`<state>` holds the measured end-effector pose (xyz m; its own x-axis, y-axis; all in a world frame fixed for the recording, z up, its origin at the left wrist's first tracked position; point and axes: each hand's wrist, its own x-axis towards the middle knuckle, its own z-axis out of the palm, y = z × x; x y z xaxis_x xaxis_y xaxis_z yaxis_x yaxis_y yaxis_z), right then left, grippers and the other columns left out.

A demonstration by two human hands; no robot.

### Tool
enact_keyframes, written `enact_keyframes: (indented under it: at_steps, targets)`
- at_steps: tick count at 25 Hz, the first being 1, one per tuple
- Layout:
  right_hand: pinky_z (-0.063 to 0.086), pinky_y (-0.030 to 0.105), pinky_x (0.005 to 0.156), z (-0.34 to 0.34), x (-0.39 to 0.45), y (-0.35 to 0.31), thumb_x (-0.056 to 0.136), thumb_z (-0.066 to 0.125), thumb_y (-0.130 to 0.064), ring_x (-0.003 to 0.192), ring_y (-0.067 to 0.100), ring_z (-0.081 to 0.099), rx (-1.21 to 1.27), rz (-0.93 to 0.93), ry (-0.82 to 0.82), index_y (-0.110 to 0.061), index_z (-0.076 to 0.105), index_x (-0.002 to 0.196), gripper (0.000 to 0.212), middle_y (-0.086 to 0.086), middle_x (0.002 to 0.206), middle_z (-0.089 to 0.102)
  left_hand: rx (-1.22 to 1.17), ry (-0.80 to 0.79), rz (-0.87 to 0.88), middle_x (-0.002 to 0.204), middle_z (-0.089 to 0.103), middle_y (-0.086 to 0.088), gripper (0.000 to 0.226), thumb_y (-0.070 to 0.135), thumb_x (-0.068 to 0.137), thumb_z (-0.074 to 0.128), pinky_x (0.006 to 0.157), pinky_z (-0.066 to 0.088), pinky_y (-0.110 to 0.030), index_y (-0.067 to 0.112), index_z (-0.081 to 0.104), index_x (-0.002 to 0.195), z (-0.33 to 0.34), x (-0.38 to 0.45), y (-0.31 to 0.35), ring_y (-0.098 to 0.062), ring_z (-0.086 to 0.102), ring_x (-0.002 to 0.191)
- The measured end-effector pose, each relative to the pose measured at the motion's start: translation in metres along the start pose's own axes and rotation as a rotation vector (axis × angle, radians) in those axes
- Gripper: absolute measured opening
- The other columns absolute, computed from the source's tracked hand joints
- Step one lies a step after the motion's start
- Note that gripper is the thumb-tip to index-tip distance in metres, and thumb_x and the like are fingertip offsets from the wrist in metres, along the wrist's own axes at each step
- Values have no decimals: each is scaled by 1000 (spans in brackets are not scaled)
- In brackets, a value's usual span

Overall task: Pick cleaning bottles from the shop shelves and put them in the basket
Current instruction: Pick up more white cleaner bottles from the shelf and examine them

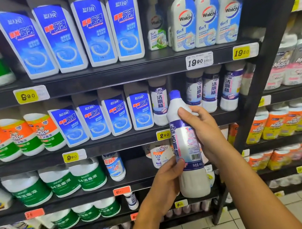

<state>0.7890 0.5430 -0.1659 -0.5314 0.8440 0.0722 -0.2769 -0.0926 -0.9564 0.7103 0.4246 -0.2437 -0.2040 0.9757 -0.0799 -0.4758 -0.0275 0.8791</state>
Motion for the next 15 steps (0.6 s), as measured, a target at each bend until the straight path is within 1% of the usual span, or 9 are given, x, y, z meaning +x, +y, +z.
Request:
enact_keyframes:
  at_steps: [2,4,6,8,9,11,12,14,15]
  targets:
    - [59,31,61,-2,0,9,81,74,-41,74,19,72,35,83,5,-13,63,109,41,7,90,75,122,38,-16,123,70,-8,44,44,79,74,94,55,-42,23,71,118,-6,-6,2,-24,66,113]
    - [61,36,68,-2,-4,22,87,69,-45,78,21,71,45,144,28,-14,65,110,39,10,94,75,202,57,-44,121,71,-4,41,49,81,73,94,55,-46,27,70,116,-11,-11,0,-24,66,113]
    - [61,38,72,1,-9,34,89,64,-50,80,23,72,25,181,44,-18,66,111,39,10,96,76,256,61,-44,118,72,-1,41,51,81,73,90,57,-42,29,69,116,-17,-17,-1,-21,68,110]
    - [60,35,69,2,-14,40,91,60,-54,83,22,74,-28,184,40,-22,67,111,38,8,96,76,289,67,-20,116,73,1,47,51,79,75,82,59,-34,28,66,119,-22,-21,-5,-18,70,105]
    - [60,34,69,2,-16,41,90,60,-54,84,22,75,-55,178,26,-22,67,111,39,7,95,76,299,74,-13,114,73,2,47,50,78,75,79,59,-34,29,65,118,-23,-21,-7,-18,71,103]
    - [59,30,65,0,-18,38,86,68,-49,82,20,75,-99,162,0,-18,64,114,42,5,93,77,321,97,-11,111,74,3,44,51,77,75,79,61,-40,32,64,115,-21,-19,-11,-19,72,100]
    - [57,26,62,-2,-18,37,84,72,-43,79,17,75,-108,152,-3,-16,61,116,43,2,91,77,323,107,-10,111,74,4,43,50,77,75,81,61,-42,33,64,115,-19,-17,-13,-19,72,100]
    - [55,21,57,-10,-15,37,85,76,-29,77,12,74,-108,139,-11,-15,56,119,42,-2,91,78,317,108,2,112,74,5,42,46,78,75,82,61,-39,31,64,116,-19,-9,-17,-16,71,102]
    - [54,19,57,-15,-12,37,85,76,-25,78,11,74,-120,142,-29,-16,55,119,41,-3,92,78,314,109,9,112,74,5,42,45,79,75,80,61,-35,30,64,116,-19,-5,-18,-16,71,102]
